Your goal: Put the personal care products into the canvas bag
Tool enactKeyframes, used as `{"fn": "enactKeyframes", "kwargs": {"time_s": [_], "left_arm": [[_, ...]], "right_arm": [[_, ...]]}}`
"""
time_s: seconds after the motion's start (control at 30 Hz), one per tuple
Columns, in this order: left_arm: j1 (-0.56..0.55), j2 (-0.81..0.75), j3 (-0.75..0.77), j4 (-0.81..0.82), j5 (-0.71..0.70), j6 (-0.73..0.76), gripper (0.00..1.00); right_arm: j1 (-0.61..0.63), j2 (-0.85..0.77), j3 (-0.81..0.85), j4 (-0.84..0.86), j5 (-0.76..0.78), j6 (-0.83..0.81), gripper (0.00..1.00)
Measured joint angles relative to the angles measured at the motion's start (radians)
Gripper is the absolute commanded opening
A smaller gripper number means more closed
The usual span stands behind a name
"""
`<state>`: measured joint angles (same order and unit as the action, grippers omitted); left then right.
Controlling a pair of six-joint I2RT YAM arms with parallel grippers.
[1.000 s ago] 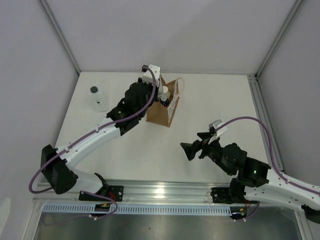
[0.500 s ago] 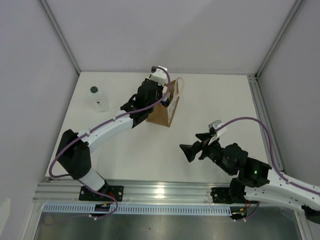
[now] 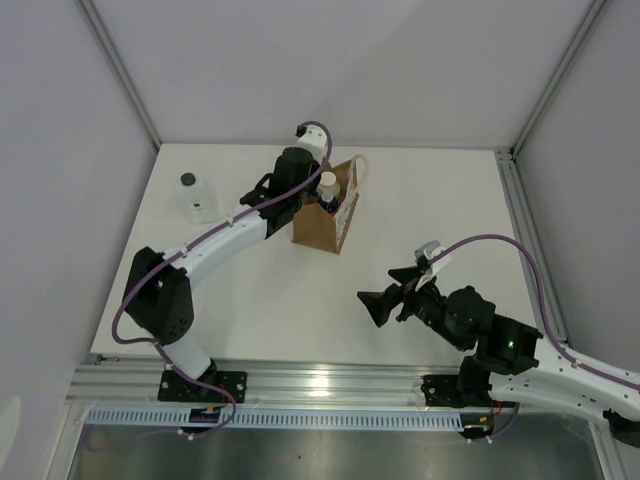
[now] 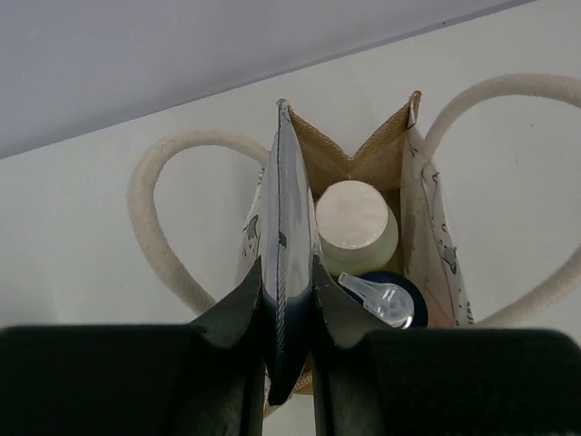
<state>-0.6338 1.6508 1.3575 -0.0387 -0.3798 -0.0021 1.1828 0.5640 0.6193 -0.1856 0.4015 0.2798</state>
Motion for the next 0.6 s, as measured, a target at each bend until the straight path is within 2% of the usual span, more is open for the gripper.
{"fn": "enactKeyframes", "kwargs": {"time_s": [0.33, 0.37, 0.4, 0.43, 0.47, 0.53, 0.6], "left_arm": [[0.058, 0.161, 0.156, -0.175, 0.056, -0.099, 0.03], [0.063, 0.171, 0.158, -0.185, 0.062, -0.106, 0.07], [0.066, 0.18, 0.159, -0.193, 0.067, -0.113, 0.16], [0.068, 0.187, 0.159, -0.201, 0.071, -0.119, 0.29], [0.068, 0.192, 0.159, -0.21, 0.074, -0.122, 0.31], [0.068, 0.193, 0.152, -0.212, 0.074, -0.125, 0.46], [0.068, 0.185, 0.141, -0.198, 0.073, -0.13, 0.52]], "right_arm": [[0.0, 0.006, 0.0, 0.0, -0.022, 0.002, 0.99], [0.0, 0.008, 0.0, 0.0, -0.026, 0.005, 0.99], [0.0, 0.01, 0.0, 0.0, -0.027, 0.006, 0.99], [0.0, 0.011, 0.0, 0.0, -0.031, 0.008, 0.99], [0.0, 0.012, 0.0, 0.0, -0.038, 0.008, 0.99], [0.0, 0.015, 0.0, 0.0, -0.051, 0.008, 0.99], [0.001, 0.02, 0.0, 0.0, -0.058, 0.008, 0.99]]}}
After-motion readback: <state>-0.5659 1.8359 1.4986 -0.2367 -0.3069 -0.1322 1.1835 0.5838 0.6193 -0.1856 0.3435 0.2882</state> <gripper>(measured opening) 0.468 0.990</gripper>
